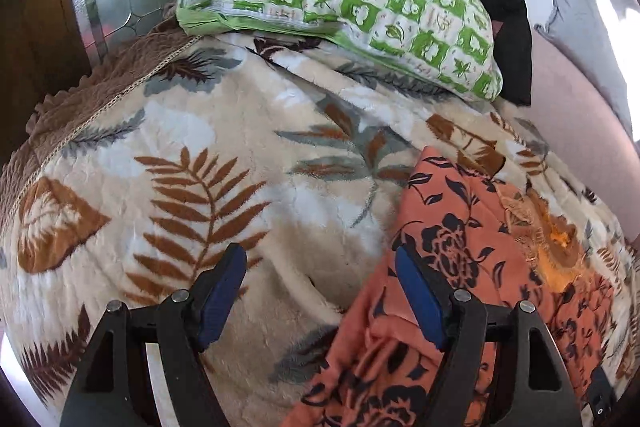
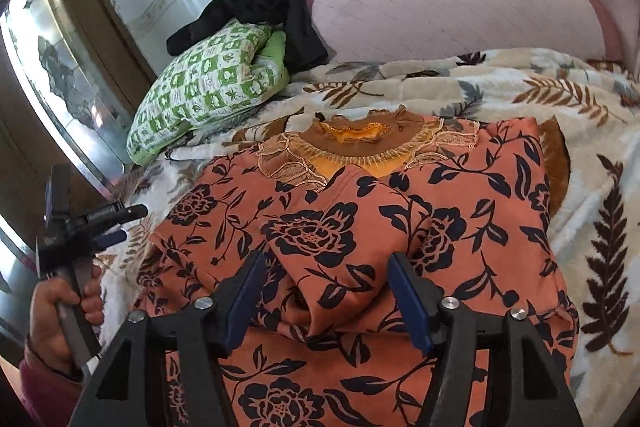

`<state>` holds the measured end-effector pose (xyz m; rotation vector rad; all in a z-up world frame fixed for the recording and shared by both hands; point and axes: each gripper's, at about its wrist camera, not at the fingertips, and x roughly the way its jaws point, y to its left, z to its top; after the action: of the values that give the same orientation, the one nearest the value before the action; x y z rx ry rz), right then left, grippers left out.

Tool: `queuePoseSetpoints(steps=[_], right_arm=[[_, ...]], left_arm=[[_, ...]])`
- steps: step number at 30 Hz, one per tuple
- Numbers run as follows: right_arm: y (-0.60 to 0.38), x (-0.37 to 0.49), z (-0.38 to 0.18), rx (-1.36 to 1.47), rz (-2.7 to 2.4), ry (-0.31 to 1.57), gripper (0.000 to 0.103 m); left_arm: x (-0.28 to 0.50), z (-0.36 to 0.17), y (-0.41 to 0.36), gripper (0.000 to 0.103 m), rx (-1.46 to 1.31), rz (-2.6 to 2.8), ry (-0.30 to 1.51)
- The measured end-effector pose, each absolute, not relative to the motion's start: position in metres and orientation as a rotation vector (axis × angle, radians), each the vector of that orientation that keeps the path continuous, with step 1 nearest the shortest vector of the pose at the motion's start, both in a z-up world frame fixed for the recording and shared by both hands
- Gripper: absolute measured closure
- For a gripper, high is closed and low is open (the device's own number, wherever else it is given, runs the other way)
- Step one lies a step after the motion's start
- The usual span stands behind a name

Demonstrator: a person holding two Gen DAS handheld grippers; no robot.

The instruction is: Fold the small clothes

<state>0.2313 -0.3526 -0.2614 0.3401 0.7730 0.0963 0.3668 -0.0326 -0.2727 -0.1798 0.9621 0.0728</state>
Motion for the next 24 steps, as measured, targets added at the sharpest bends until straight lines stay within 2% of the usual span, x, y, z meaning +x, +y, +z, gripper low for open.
queuePoseSetpoints(steps=[5, 8, 10, 12, 17, 21, 24], right_arm=[[-0.314, 0.285, -0.281, 0.097, 0.039, 0.913, 0.032], [-0.312, 0.31, -0.297, 0.044, -0.003, 0.98, 0.035], [-0.323, 0.314, -0.297, 0.052, -0.046, 0.984, 0.082], [-0.347, 0.305, -0.286, 0.163, -0.087, 0.944, 0.087], [-0.433, 0.239, -0.274, 0.454, -0.257, 0.809, 0.089], [-0.486, 0.178, -0.31, 0.692, -0.292, 0.877, 0.082], [-0.505, 0.146, -0.321, 0.736, -0.393, 0.849, 0.083]], left_arm=[[0.377, -0.289, -0.043, 0.026, -0.109, 0.023, 1.015], [0.381, -0.301, -0.061, 0.026, 0.049, 0.024, 1.03], [0.38, -0.302, -0.064, 0.026, 0.098, 0.044, 1.008], [0.379, -0.303, -0.061, 0.026, 0.1, 0.053, 1.019], [0.378, -0.305, -0.051, 0.026, 0.083, 0.073, 1.047], [0.376, -0.303, -0.046, 0.026, 0.097, 0.125, 1.051], [0.37, -0.291, -0.049, 0.026, 0.098, 0.127, 1.003]])
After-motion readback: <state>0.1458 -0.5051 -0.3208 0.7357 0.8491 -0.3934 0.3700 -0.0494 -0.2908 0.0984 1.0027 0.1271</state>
